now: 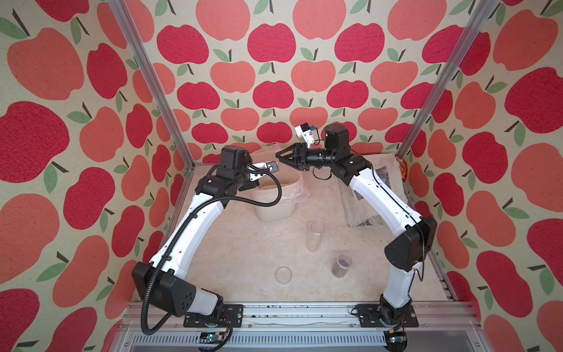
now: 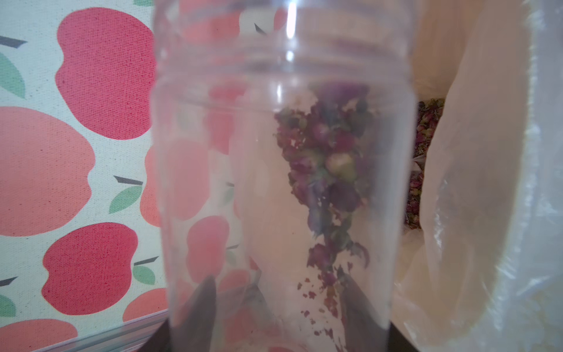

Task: Empty the moldy dried flower tea in the jars
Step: Pour the moldy dried flower tea into the trash bin.

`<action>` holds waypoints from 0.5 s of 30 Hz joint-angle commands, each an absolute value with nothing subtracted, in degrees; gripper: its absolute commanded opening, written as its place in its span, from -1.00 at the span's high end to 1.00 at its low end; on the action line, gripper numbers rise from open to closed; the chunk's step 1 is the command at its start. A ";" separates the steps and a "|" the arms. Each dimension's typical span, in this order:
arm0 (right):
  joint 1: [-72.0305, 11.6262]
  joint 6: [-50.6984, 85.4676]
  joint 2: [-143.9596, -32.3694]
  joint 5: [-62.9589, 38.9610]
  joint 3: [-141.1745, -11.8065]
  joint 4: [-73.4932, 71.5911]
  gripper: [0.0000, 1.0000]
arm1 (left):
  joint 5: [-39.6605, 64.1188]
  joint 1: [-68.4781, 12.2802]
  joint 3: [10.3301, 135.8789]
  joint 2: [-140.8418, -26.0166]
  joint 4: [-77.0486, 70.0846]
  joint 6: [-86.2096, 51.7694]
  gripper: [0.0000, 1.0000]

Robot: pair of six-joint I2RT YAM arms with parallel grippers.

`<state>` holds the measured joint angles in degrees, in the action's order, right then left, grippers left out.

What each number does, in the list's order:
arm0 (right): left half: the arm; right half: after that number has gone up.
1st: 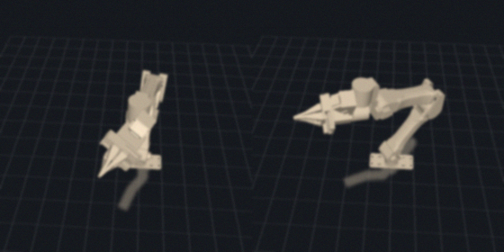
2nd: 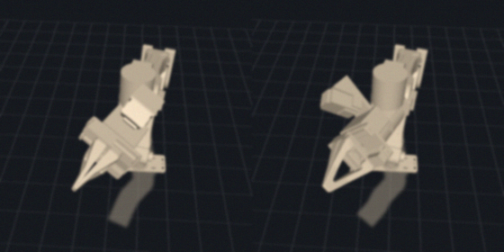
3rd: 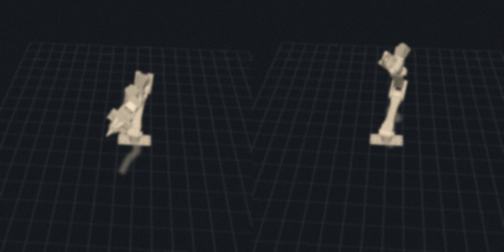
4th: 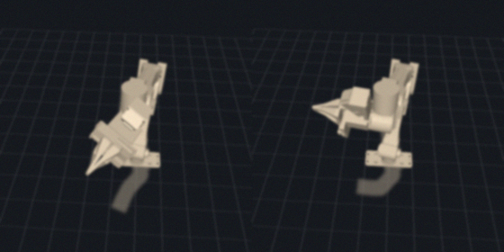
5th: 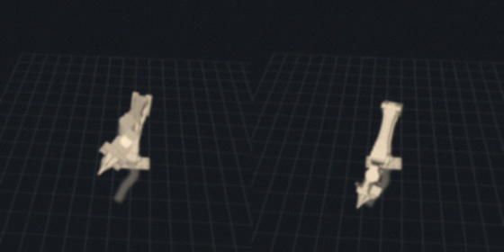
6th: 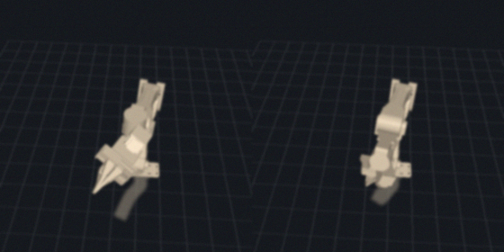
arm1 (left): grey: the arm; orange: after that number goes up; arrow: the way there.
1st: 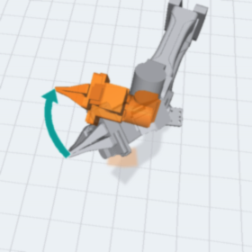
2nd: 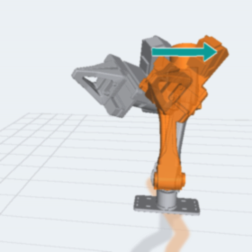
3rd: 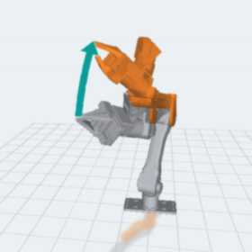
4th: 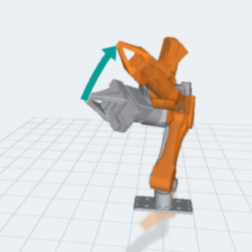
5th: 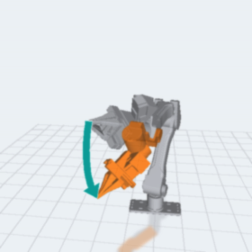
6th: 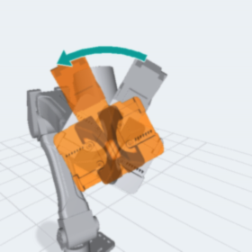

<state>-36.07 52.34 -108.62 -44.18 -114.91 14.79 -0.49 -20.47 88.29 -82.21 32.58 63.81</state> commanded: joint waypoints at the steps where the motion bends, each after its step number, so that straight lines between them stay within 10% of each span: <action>1: -37.10 53.85 -110.15 -45.16 -117.60 16.52 -0.01 | 1.13 -20.12 87.24 -80.49 30.48 64.58 1.00; 15: -38.71 59.70 -112.83 -46.53 -117.35 12.30 0.40 | 1.74 -21.15 84.79 -79.80 27.57 66.63 1.00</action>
<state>-37.93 57.47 -112.05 -44.77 -116.16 14.55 0.58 -20.69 85.34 -81.32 30.17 65.49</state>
